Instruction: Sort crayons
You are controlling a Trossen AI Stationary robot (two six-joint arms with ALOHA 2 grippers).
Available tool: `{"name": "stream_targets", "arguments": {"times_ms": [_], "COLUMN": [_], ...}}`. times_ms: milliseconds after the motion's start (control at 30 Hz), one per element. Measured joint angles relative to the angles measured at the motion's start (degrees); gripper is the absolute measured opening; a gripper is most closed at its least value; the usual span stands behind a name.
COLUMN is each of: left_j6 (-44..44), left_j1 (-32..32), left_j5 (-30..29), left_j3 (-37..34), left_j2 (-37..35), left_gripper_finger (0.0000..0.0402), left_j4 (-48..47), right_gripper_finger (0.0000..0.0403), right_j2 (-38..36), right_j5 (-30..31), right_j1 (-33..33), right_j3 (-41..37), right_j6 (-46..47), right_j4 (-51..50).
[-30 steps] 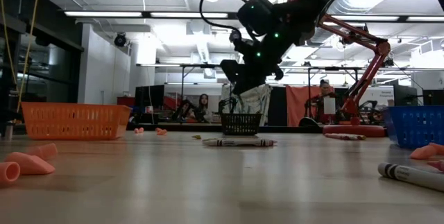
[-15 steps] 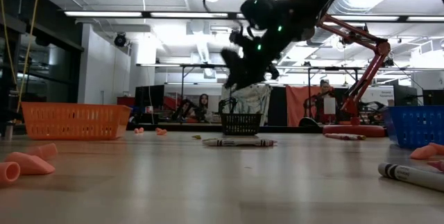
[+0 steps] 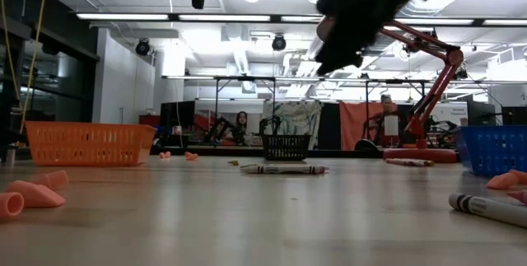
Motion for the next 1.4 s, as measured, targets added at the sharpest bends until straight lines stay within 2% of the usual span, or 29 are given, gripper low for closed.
{"name": "stream_targets", "arguments": {"times_ms": [100, 267, 333, 500, 700, 933, 1133, 1300, 1400], "left_j6": [0.03, 3.69, 5.30, 7.79, 9.10, 8.66, 11.00, 14.21, 17.48], "left_j1": [-0.09, -0.14, -0.14, -0.12, -0.14, -1.19, -4.75, -6.73, -7.47], "left_j5": [0.03, 0.01, -0.16, -0.16, -0.19, -0.34, -0.25, -0.22, -0.24], "left_j3": [0.00, 0.00, 0.00, 0.00, -0.01, 0.00, 0.17, 3.95, 5.31], "left_j2": [0.00, 0.07, 0.09, 0.09, 0.09, 0.76, 8.60, 19.16, 25.14], "left_gripper_finger": [0.0165, 0.0165, 0.0165, 0.0165, 0.0165, 0.0165, 0.0165, 0.0165, 0.0165], "left_j4": [-2.50, -5.08, -5.23, -6.40, -8.35, -10.00, -11.74, -21.56, -22.41], "right_gripper_finger": [0.0190, 0.0190, 0.0190, 0.0190, 0.0190, 0.0190, 0.0190, 0.0190, 0.0190], "right_j2": [-4.48, -8.32, -8.46, -8.59, -8.64, -8.61, -9.06, -11.58, -12.94], "right_j5": [0.95, 9.11, 10.29, 10.23, 7.27, 7.73, 7.73, 8.05, 9.63], "right_j1": [3.73, 7.13, 7.26, 7.26, 7.26, 7.15, 7.15, 6.18, 5.17], "right_j3": [-4.75, -8.30, -8.32, -8.33, -8.30, -8.30, -8.30, -8.30, -8.30], "right_j6": [5.07, 9.90, 10.01, 10.09, 9.66, 8.80, 9.63, 9.00, 8.93], "right_j4": [3.41, 10.94, 13.56, 18.69, 32.79, 34.05, 34.04, 33.31, 32.50]}}
